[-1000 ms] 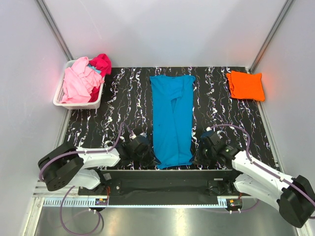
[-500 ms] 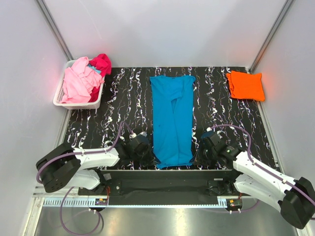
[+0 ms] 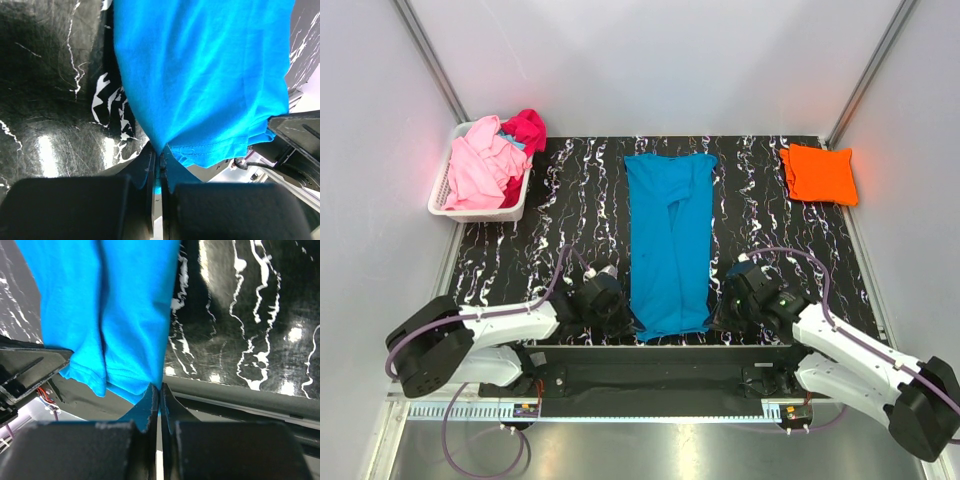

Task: Fold and stack the t-shirts
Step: Fold the tshirt

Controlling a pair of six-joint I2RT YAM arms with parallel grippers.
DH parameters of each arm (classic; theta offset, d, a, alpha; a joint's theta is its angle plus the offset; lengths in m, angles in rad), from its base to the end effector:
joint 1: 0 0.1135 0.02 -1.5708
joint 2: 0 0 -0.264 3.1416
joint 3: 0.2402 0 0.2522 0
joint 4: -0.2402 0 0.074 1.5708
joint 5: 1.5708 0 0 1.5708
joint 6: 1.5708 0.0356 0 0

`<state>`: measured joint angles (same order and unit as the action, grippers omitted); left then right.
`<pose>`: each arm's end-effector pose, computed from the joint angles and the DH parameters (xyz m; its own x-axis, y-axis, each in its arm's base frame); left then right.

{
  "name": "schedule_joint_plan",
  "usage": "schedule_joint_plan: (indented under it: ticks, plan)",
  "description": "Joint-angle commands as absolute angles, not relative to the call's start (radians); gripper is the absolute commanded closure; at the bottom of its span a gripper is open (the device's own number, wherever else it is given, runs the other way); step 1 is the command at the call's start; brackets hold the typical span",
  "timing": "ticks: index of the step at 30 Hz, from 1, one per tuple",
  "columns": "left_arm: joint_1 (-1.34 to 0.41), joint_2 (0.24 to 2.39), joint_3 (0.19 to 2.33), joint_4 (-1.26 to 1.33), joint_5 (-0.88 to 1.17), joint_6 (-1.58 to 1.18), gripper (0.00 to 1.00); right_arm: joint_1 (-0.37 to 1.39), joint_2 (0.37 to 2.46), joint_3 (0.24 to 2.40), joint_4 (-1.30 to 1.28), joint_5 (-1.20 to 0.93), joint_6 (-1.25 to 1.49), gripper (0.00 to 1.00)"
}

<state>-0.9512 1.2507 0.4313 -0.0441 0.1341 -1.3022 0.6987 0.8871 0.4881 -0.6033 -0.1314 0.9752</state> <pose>0.1233 -0.1811 0.1430 -0.9437 -0.3224 -0.0745 -0.1981 0.7306 -0.6535 0.1204 0.1072 0.1862 -0.9346 0.2867 -0.2106 0.1461 0.8491 0.5076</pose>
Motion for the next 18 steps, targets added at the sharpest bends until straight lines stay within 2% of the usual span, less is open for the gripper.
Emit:
schedule_joint_plan:
  ticks: [1,10,18]
  plan:
    - [-0.951,1.215,0.494,-0.127,0.063,-1.243,1.00,0.703,0.902,0.554,-0.653,-0.054,0.939,1.00]
    - [-0.936,1.259,0.685,-0.285,-0.037,-1.170,1.00,0.703,1.008,0.728,-0.673,0.078,0.830,1.00]
    - [-0.773,1.367,0.799,-0.316,-0.040,-1.080,1.00,0.696,1.242,0.994,-0.664,0.274,0.637,1.00]
